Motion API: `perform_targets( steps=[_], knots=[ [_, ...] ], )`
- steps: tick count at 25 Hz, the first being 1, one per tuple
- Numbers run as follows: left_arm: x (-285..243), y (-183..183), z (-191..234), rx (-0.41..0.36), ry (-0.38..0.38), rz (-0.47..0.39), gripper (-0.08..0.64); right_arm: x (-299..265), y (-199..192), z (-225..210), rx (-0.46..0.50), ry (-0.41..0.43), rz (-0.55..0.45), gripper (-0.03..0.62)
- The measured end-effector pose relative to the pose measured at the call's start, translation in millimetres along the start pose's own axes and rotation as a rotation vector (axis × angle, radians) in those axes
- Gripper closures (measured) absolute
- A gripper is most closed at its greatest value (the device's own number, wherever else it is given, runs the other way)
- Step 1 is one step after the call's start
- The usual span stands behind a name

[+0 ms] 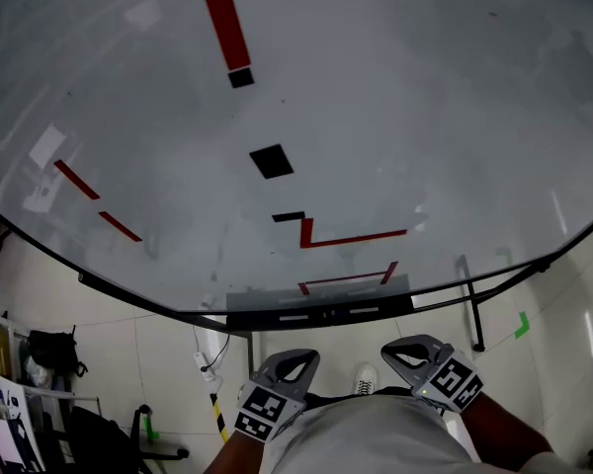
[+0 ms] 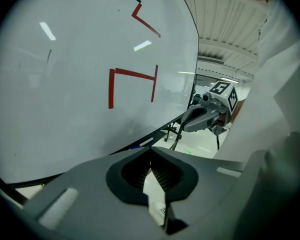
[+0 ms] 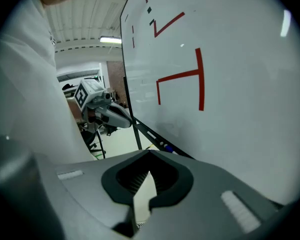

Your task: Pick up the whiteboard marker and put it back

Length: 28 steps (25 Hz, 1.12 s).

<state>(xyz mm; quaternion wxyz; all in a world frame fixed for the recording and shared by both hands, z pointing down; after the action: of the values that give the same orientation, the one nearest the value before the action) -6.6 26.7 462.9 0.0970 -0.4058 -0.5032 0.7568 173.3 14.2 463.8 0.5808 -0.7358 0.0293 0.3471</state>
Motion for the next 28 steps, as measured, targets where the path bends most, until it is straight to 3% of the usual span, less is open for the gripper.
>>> perform_targets(
  steps=[4, 11, 19, 26, 28],
  knots=[
    [-2, 4, 9, 0.025, 0.037, 0.002, 0.543, -10, 5, -26, 0.066, -0.010, 0.014, 0.591],
    [3, -5, 31, 0.040, 0.004, 0.039, 0.543, -40, 18, -28, 0.122, -0.064, 0.053, 0.591],
    [15, -5, 55, 0.001, -0.068, 0.056, 0.543, -65, 28, -17, 0.093, -0.132, 0.077, 0.589],
    [16, -11, 45, -0.122, -0.122, 0.104, 0.543, -81, 30, -12, 0.219, -0.186, 0.150, 0.569],
    [14, -15, 44, -0.123, -0.136, 0.113, 0.543, -82, 32, -11, 0.247, -0.187, 0.164, 0.569]
  ],
)
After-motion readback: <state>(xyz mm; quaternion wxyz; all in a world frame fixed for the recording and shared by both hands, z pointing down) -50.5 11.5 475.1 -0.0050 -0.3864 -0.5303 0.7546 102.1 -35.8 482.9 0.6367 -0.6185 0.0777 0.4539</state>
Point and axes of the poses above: the fingertips, and each gripper's own axes: x backward along the fingers, z to its left, y out of its top, the point moved 5 cm from there along x, backward along the fingers, and after that the axes turned 2 degrees about -y, right-handed, at the moved point
